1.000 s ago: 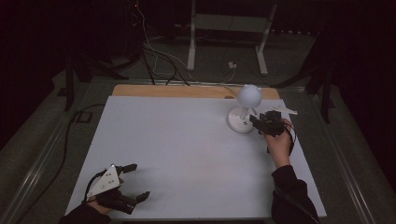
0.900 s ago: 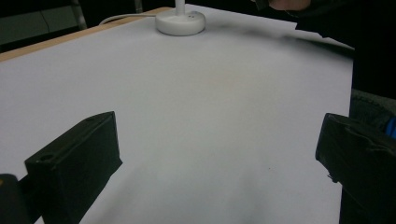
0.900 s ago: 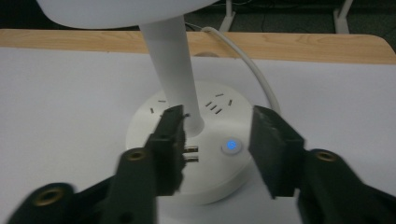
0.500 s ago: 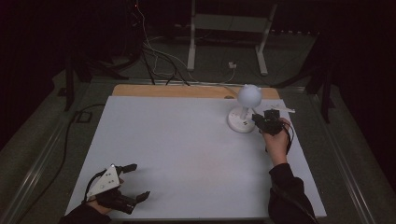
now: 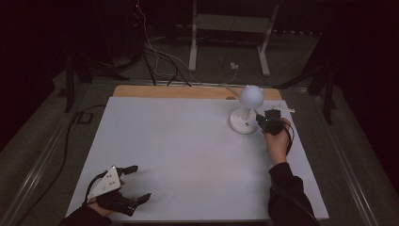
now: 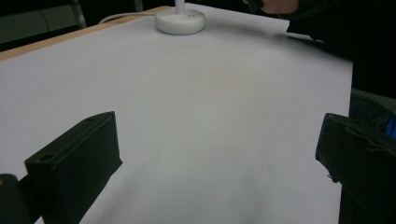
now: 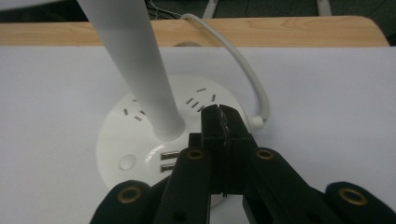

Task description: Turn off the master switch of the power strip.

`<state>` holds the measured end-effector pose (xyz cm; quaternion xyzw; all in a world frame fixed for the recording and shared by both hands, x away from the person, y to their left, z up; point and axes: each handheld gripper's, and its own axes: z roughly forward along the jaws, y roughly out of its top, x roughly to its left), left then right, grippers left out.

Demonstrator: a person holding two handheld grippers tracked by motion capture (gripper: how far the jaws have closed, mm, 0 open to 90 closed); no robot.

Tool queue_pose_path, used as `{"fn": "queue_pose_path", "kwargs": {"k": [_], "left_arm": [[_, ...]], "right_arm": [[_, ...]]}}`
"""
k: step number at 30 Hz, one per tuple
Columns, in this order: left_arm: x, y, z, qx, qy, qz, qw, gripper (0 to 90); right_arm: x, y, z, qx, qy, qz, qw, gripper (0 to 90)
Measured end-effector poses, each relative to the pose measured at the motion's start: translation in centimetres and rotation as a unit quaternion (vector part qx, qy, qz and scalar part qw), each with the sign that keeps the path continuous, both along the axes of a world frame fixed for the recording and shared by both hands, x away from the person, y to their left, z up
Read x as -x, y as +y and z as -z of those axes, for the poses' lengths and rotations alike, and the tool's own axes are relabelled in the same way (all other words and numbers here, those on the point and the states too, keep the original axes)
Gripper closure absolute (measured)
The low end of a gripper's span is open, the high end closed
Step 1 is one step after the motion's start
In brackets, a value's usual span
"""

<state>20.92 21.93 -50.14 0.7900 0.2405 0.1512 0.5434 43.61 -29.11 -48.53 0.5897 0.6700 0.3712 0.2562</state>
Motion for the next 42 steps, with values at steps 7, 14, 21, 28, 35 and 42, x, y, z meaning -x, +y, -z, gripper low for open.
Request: {"fn": "queue_pose_path", "kwargs": {"k": [7,14,21,28,35,42], "left_arm": [[0.0,0.0,0.0,-0.002,0.0,-0.001,1.0,0.4],[0.0,0.0,0.0,-0.002,0.0,-0.001,1.0,0.4],[0.0,0.0,0.0,-0.002,0.0,-0.002,1.0,0.4],[0.0,0.0,0.0,-0.003,-0.001,-0.001,1.0,0.4],[0.0,-0.1,0.1,-0.007,0.0,-0.001,1.0,0.4],[0.1,-0.1,0.1,-0.005,0.0,-0.002,1.0,0.4]], "right_arm": [[-0.2,0.1,0.3,0.01,-0.001,0.009,0.9999,90.0],[-0.4,0.1,1.1,0.005,0.004,0.011,0.9999,90.0],[-0.8,0.5,1.9,0.006,0.014,0.009,0.9998,90.0],[-0.8,0.6,2.0,0.012,0.006,0.007,0.9999,90.0],[-0.8,0.7,2.2,0.028,-0.001,0.0,0.9996,90.0],[-0.6,0.8,2.6,0.043,-0.012,-0.006,0.999,90.0]]}}
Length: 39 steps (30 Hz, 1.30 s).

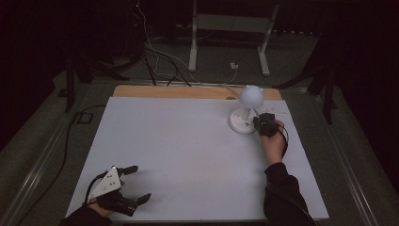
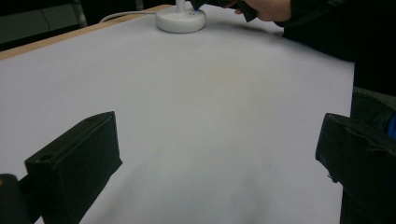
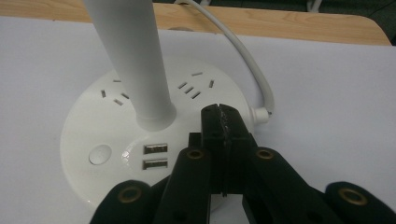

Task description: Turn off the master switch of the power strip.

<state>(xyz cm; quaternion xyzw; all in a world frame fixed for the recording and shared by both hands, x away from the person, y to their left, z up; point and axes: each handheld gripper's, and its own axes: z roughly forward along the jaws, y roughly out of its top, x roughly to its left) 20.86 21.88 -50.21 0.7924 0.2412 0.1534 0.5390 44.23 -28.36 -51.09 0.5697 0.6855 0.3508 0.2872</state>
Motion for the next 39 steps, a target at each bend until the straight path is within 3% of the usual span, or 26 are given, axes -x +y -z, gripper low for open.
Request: {"fn": "queue_pose_path", "kwargs": {"k": [7,10,17,22,29,39], "left_arm": [[0.05,-0.07,0.02,-0.001,0.001,0.0,1.0,0.4],[0.02,-0.04,0.02,0.0,0.002,0.0,1.0,0.4],[0.05,-0.06,0.0,-0.001,0.0,0.001,1.0,0.4],[0.04,-0.04,0.0,0.0,0.0,0.003,1.0,0.3],[0.1,-0.02,-0.02,0.001,-0.001,0.002,1.0,0.4],[0.13,0.05,-0.08,0.003,-0.003,0.001,1.0,0.4]], "right_arm": [[0.03,0.05,0.13,0.012,-0.007,-0.002,0.9999,90.0],[0.09,0.37,0.12,0.03,-0.009,-0.001,0.9995,90.0],[0.1,0.56,0.1,0.037,-0.008,0.003,0.9993,90.0],[0.17,0.45,0.28,0.022,-0.01,0.009,0.9997,90.0],[0.07,0.56,0.27,0.031,-0.008,0.008,0.9995,90.0],[-0.14,0.24,0.21,0.02,-0.005,0.007,0.9997,90.0]]}}
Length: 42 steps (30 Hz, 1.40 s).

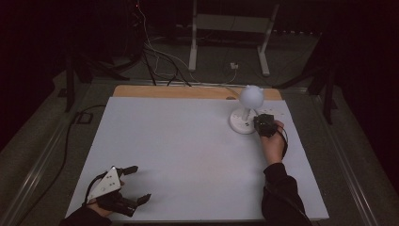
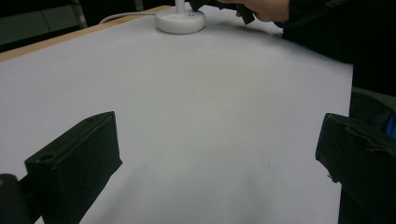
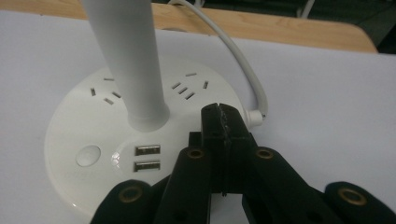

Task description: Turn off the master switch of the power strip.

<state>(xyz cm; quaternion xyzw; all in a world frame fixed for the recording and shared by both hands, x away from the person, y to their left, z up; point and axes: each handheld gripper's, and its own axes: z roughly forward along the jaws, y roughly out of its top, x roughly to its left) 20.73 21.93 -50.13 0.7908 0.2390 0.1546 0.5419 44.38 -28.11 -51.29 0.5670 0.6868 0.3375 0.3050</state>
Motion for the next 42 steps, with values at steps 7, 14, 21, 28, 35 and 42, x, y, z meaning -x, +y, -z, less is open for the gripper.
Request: {"fn": "queue_pose_path", "kwargs": {"k": [7,14,21,28,35,42], "left_arm": [[-0.2,0.1,0.1,0.003,0.003,-0.003,1.0,0.4],[-0.1,0.0,0.1,0.001,0.001,-0.002,1.0,0.3],[-0.1,0.1,0.0,0.003,0.0,-0.003,1.0,0.4],[0.0,0.1,0.0,0.004,0.001,-0.003,1.0,0.4],[-0.1,0.1,0.0,0.005,0.001,-0.003,1.0,0.4],[0.0,0.1,0.0,0.005,0.0,-0.003,1.0,0.4]], "right_arm": [[0.1,-0.6,-0.8,-0.022,0.001,-0.003,0.9998,90.0],[0.8,-1.0,-2.0,-0.059,-0.018,-0.009,0.998,83.0],[1.4,-1.1,-3.0,-0.069,-0.013,-0.009,0.9975,70.6],[2.5,-1.2,-2.8,-0.065,-0.009,-0.023,0.9976,42.7],[3.6,-0.9,-3.4,-0.075,0.007,-0.048,0.996,14.4],[5.2,-0.2,-4.2,-0.095,0.018,-0.096,0.9907,0.0]]}}
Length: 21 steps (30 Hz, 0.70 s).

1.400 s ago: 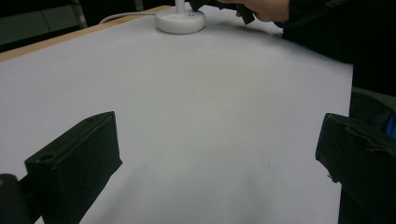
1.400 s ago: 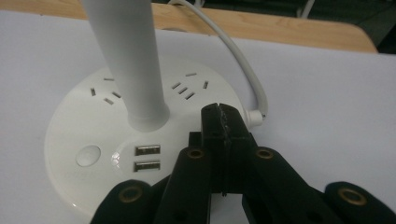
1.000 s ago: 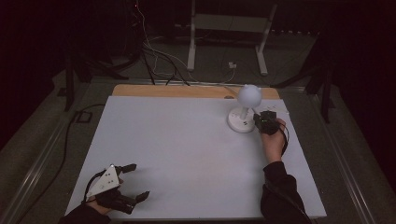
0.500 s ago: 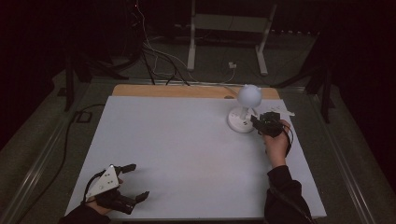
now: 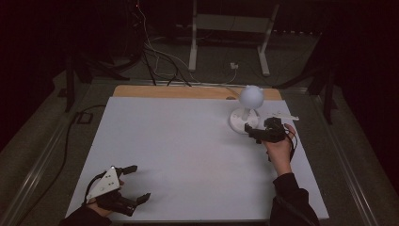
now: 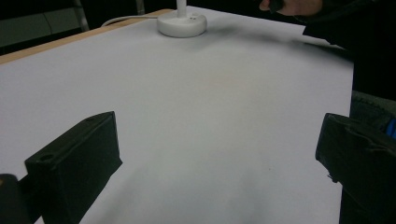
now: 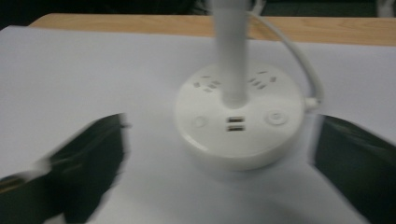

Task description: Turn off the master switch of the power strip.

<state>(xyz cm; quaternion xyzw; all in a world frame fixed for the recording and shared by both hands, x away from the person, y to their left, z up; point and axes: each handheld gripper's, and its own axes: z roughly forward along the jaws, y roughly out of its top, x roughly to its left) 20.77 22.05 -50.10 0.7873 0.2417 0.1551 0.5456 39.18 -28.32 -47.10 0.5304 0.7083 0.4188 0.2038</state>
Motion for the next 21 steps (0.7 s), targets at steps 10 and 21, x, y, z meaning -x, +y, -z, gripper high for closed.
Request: {"fn": "queue_pose_path", "kwargs": {"k": [10,21], "left_arm": [[0.0,0.0,0.0,0.0,0.0,0.0,1.0,0.4],[0.1,0.0,0.0,-0.001,0.0,0.002,1.0,0.4]], "right_arm": [[2.1,1.5,-1.0,-0.017,-0.001,-0.052,0.9985,0.0],[4.7,2.8,-1.2,-0.021,-0.01,-0.088,0.9959,0.0]]}}
